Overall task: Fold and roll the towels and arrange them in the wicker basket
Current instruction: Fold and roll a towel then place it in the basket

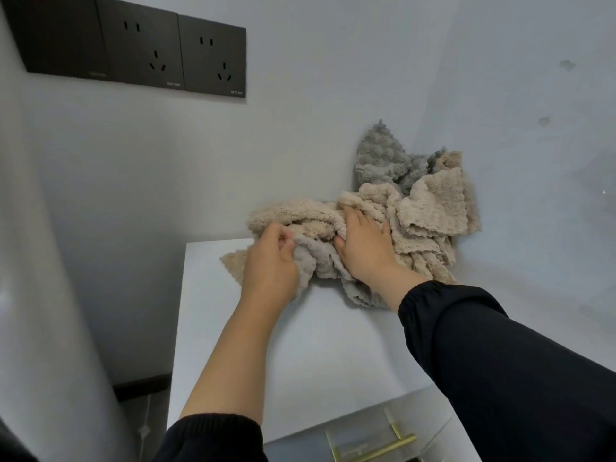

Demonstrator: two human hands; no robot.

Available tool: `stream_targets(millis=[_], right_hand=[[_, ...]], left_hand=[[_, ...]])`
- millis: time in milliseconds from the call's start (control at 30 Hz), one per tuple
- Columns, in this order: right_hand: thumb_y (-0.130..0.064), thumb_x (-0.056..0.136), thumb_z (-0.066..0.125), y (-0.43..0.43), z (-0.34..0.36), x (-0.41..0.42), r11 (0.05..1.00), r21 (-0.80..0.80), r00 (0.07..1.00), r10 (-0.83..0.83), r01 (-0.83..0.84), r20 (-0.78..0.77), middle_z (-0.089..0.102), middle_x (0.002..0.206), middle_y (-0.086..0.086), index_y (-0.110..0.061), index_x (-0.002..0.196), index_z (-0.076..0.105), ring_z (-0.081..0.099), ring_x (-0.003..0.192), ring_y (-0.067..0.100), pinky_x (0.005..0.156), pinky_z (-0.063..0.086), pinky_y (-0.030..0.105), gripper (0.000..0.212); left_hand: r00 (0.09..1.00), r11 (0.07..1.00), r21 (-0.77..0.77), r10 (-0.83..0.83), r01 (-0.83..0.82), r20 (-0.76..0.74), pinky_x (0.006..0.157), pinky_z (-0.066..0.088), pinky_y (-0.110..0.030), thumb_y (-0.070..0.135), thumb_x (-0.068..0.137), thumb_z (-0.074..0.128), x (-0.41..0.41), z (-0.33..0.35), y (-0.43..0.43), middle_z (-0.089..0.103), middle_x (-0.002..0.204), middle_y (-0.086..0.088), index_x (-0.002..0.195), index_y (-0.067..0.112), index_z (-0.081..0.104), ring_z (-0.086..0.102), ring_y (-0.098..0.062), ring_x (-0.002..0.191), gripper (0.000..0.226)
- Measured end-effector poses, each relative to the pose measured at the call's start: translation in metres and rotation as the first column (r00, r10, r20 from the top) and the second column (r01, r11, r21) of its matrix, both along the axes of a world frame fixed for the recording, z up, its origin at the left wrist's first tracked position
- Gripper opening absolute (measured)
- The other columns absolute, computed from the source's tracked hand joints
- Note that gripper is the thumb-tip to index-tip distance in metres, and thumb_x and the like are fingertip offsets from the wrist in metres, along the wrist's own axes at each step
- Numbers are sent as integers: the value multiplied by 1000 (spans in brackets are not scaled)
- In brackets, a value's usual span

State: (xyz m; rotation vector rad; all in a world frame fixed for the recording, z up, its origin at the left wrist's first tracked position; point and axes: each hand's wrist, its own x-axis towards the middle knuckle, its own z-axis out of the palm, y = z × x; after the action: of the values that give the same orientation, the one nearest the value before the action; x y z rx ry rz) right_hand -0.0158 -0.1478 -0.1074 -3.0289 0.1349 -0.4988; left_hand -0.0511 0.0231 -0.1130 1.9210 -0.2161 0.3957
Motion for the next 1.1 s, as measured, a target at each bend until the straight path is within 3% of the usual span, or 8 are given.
stream_targets(millis=[100,200,267,467,600,733,900,1100], right_hand=[[-34,96,47,-4,2,5,997,76,1000,15,-15,3,33,152,7,-14,149,21,31,139,25,115,19,51,63],[-26,90,58,-10,3,7,974,225,1000,1,4,-24,45,143,8,-14,144,31,43,130,28,107,35,46,62],[-28,85,65,-10,4,3,961,275,999,26,-12,-46,50,138,8,-12,142,34,48,124,27,104,40,42,67],[-22,94,51,4,21,-42,673,729,988,23,-129,153,54,133,-2,-15,133,51,48,121,13,99,36,24,40],[-1,92,44,13,15,-95,325,933,973,-113,-154,200,58,122,-6,-15,125,59,52,111,7,98,43,25,38],[-13,95,48,13,9,-151,-112,961,966,-75,-254,247,67,110,1,-14,99,70,60,104,14,90,47,30,22],[-26,84,70,-10,7,-198,339,920,981,77,-195,180,62,119,-17,-30,98,68,53,115,-4,97,42,22,15],[-10,89,63,-28,18,-220,273,931,965,-35,-240,259,73,96,-4,-15,82,70,65,92,5,87,47,23,12]], left_hand=[[999,958,-285,-9,19,37,59,37,-12,6,97,43,-4,20,1,51,75,8,85,21,50,47,-6,68,21],[975,606,-767,-193,208,112,73,47,-26,3,100,39,-5,44,11,58,78,1,84,20,52,55,-12,74,27],[946,465,-841,-289,276,151,76,51,-29,3,100,38,-5,50,18,62,82,-2,84,16,53,59,-13,78,26],[943,715,-672,-324,191,-77,71,46,-33,4,99,43,-11,45,15,56,80,-8,83,15,54,53,-20,75,22],[922,748,-613,-380,255,-79,67,43,-29,3,98,46,-29,56,3,54,72,-3,79,17,54,51,-16,69,24],[886,731,-631,-441,260,-145,67,49,-29,6,97,50,-55,52,-15,63,69,-1,78,15,58,58,-15,66,22],[823,691,-694,-504,204,-260,78,55,-39,8,96,52,-83,34,-41,67,84,-10,83,11,61,65,-22,76,16],[888,821,-555,-348,134,-300,91,51,-44,15,86,68,-99,34,-51,69,86,-4,75,21,66,65,-28,91,13]])
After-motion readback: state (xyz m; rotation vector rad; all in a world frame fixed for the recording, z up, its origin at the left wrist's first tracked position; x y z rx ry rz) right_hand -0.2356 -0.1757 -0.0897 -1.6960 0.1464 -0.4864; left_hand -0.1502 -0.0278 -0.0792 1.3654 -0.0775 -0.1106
